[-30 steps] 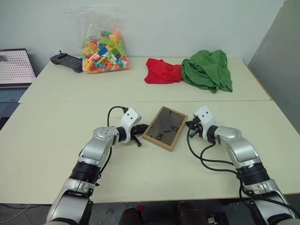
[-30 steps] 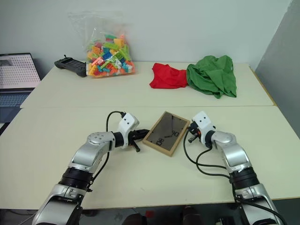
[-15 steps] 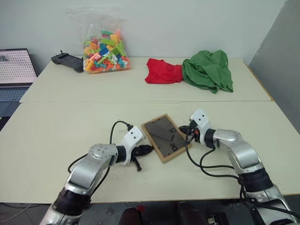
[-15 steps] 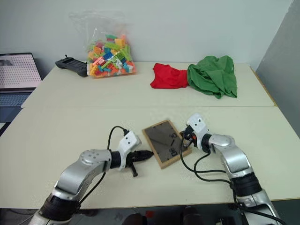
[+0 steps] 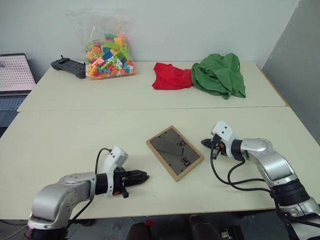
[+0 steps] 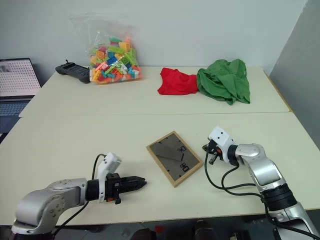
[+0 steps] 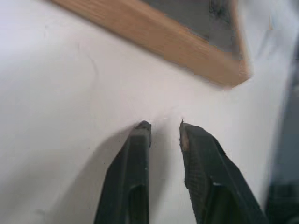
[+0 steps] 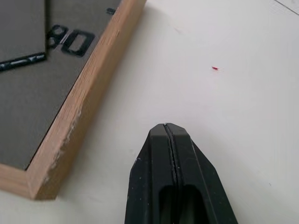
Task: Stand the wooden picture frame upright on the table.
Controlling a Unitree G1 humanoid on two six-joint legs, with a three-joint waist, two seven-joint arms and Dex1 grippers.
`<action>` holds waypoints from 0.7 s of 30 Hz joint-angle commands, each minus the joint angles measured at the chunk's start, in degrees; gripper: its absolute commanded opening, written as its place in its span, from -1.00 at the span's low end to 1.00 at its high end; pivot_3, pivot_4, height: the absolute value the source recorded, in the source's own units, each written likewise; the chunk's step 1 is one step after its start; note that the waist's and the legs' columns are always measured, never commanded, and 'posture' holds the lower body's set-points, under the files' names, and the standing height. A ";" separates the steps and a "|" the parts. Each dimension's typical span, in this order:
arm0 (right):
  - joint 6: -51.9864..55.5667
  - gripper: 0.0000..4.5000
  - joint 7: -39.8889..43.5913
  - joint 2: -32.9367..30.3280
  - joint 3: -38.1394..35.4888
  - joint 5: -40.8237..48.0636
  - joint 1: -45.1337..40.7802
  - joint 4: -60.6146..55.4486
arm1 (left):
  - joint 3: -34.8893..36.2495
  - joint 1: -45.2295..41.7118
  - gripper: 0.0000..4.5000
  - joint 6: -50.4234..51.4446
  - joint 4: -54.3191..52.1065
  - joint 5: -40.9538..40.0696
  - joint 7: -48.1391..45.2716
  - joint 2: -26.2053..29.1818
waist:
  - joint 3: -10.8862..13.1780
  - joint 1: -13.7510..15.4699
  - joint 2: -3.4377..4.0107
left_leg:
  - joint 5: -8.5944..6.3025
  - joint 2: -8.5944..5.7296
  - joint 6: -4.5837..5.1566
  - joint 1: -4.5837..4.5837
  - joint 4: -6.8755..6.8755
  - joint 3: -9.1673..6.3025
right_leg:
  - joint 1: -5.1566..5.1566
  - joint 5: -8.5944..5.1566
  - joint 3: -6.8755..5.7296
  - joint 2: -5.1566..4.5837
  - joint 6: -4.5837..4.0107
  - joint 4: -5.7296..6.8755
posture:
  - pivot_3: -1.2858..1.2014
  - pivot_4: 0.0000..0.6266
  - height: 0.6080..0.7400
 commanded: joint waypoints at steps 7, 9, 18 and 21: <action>-10.65 -1.00 1.94 3.40 2.28 -3.89 -7.89 12.01 | 13.01 -5.26 0.41 17.14 7.95 -16.94 20.46 -13.29 | -0.01 -0.34 0.00 | 0.00 0.00 -0.01 0.21 0.00 -0.19 | 0.29 0.00 -0.13 -0.02 -0.01 -0.03 | 0.03 -0.52 1.00; -10.62 -1.00 2.54 3.87 2.67 -3.84 -7.69 11.60 | 12.63 -4.95 0.62 17.14 8.66 -18.13 24.02 -15.35 | -0.01 -0.41 0.00 | 0.02 0.00 -0.04 0.18 -0.03 -0.24 | 0.29 0.00 -0.17 -0.06 -0.01 -0.06 | 0.03 -0.52 1.00; -4.12 -1.00 1.87 7.45 4.52 -3.11 -3.20 1.95 | 10.51 -4.14 0.97 17.14 10.55 -21.97 33.01 -23.34 | -0.13 0.41 0.11 | 0.03 -0.15 -0.07 0.29 0.06 -0.61 | 0.68 0.00 -0.55 -0.22 -0.01 -0.13 | 0.03 -0.52 1.00; -0.47 -1.00 0.96 8.55 4.61 -2.54 -1.59 -2.47 | 8.74 -2.18 0.97 17.14 10.16 -22.50 34.52 -24.24 | -0.21 0.52 0.21 | 0.03 -0.16 -0.08 0.27 0.06 -0.68 | 0.70 -0.01 -0.61 -0.22 0.00 -0.15 | 0.03 -0.52 1.00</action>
